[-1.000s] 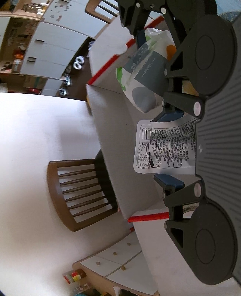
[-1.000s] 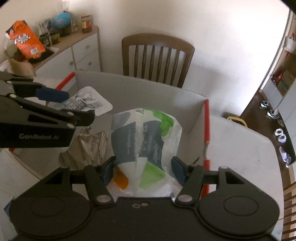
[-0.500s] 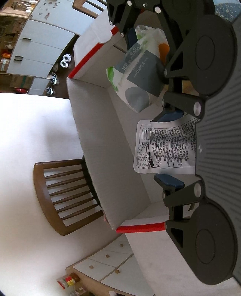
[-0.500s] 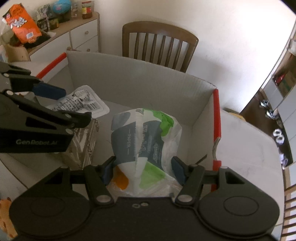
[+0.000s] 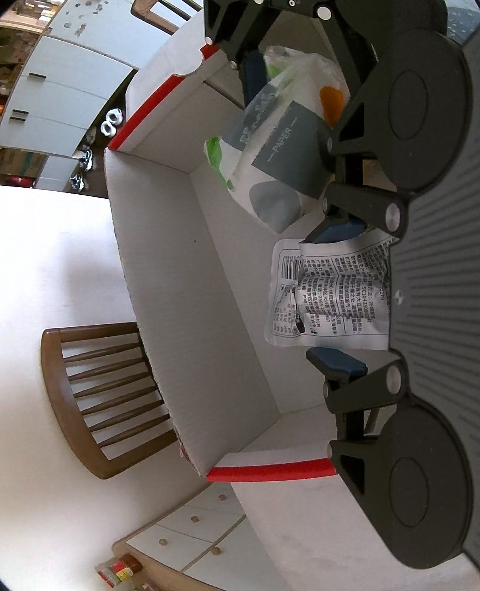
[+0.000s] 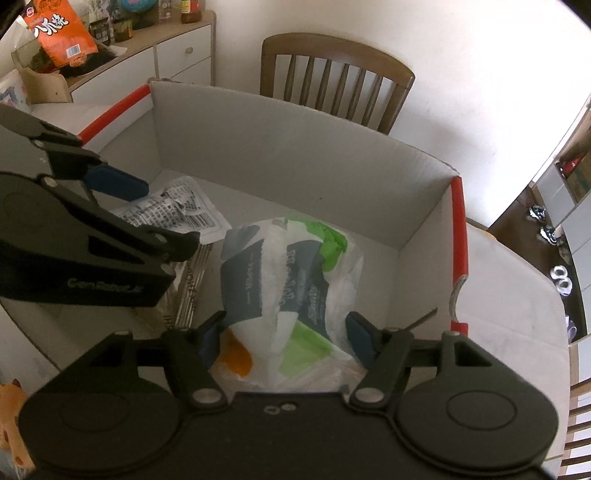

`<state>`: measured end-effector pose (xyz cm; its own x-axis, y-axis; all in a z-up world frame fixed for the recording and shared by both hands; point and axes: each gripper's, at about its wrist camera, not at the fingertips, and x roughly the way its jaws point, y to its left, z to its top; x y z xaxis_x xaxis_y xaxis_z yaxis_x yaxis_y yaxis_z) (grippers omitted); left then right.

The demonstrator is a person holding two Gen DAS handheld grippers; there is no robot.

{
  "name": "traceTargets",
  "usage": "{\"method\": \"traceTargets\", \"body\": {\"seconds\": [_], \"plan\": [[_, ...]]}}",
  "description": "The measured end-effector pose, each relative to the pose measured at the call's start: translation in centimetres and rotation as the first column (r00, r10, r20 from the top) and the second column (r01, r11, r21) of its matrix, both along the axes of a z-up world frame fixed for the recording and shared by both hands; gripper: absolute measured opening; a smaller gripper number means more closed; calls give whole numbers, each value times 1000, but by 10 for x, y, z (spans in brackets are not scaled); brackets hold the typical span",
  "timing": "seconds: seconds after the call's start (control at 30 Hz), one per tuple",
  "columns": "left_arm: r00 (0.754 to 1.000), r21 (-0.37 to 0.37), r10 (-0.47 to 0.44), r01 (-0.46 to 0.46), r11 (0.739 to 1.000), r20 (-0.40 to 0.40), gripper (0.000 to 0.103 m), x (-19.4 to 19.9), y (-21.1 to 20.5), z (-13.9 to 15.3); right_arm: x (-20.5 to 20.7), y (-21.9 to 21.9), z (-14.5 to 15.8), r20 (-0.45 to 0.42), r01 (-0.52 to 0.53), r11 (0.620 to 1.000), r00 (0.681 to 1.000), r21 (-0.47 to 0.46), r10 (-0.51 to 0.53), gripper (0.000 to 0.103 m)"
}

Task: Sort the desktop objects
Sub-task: 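Lower the wrapper and plastic bag into the box and open both grippers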

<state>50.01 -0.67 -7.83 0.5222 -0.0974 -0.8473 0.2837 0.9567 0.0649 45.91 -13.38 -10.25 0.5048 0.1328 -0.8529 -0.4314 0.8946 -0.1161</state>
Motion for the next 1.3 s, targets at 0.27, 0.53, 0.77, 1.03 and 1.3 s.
{"method": "traceTargets", "body": {"seconds": [0.27, 0.53, 0.77, 1.03, 1.3], "plan": [[1000, -1, 5, -5, 1000, 12, 63, -1, -2, 8, -1, -2, 5, 6, -4, 1000, 1000, 1, 4, 77], [999, -21, 11, -10, 1000, 50, 63, -13, 0, 29, -8, -9, 23, 29, 4, 999, 1000, 32, -4, 80], [997, -46, 23, -20, 999, 73, 63, -27, 5, 51, -24, -15, 46, 52, -5, 998, 999, 65, 2, 80], [994, -62, 31, -25, 998, 103, 63, -50, 8, 76, -43, -21, 68, 69, 0, 996, 998, 92, -7, 80], [991, -70, 4, 6, 998, 133, 63, -80, 5, 97, -62, -31, 90, 101, 1, 992, 995, 128, -14, 80]]}}
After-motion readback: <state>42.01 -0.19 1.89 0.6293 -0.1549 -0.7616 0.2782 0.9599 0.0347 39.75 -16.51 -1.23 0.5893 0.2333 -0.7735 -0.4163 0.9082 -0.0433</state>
